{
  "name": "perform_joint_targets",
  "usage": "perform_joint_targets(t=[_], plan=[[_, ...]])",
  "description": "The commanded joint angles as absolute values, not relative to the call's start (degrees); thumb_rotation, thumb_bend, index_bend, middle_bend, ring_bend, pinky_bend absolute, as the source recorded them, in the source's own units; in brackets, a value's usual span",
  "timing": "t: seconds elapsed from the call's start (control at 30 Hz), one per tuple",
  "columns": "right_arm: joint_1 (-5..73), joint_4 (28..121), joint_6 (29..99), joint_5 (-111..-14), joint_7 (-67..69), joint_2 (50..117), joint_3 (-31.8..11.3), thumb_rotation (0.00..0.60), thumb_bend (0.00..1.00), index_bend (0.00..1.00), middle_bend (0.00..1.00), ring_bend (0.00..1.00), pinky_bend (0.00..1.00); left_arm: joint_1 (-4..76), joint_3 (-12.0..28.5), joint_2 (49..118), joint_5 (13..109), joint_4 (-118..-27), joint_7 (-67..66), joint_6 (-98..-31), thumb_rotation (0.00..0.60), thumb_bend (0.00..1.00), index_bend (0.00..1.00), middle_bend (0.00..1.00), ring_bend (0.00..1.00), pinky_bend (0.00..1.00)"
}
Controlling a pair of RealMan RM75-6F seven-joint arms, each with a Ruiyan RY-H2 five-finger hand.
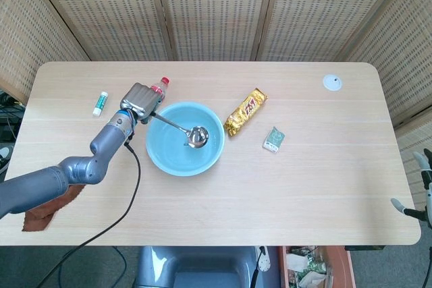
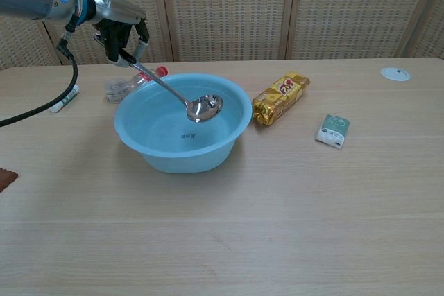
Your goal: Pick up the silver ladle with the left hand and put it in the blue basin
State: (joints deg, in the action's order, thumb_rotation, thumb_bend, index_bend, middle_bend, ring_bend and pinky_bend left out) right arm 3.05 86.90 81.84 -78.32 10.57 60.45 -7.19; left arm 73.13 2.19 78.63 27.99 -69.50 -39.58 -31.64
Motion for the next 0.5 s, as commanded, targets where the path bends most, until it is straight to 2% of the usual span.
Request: perform_joint_targets(t=[0.03, 0.27, 0.5], plan=[[2.9, 86.8, 82.1, -78.2, 11.0, 60.3, -7.4, 0.6, 0.0, 0.0, 0.0, 0.0, 0.0, 76.1, -1.0, 80.8, 25.0, -67.5, -43.3, -32.7, 0.6, 0.72, 0.98, 1.0, 0.97, 1.0], [2.7, 86.7, 82.6, -78.7, 12.3, 59.9, -7.4, 0.6, 0.0, 0.0, 0.0, 0.0, 0.0, 79.8, -5.9, 85.3, 18.6, -65.3, -51.3, -36.2, 0.6, 0.72, 0.98, 1.0, 0.97, 1.0], [2.4, 86.6, 83.0, -78.7, 13.2, 59.7, -7.5, 0.6, 0.0, 0.0, 0.0, 0.0, 0.0, 81.5, -7.2, 88.4, 15.8, -64.2, -55.5, -38.3, 0.6, 0.72, 0.98, 1.0, 0.97, 1.0]])
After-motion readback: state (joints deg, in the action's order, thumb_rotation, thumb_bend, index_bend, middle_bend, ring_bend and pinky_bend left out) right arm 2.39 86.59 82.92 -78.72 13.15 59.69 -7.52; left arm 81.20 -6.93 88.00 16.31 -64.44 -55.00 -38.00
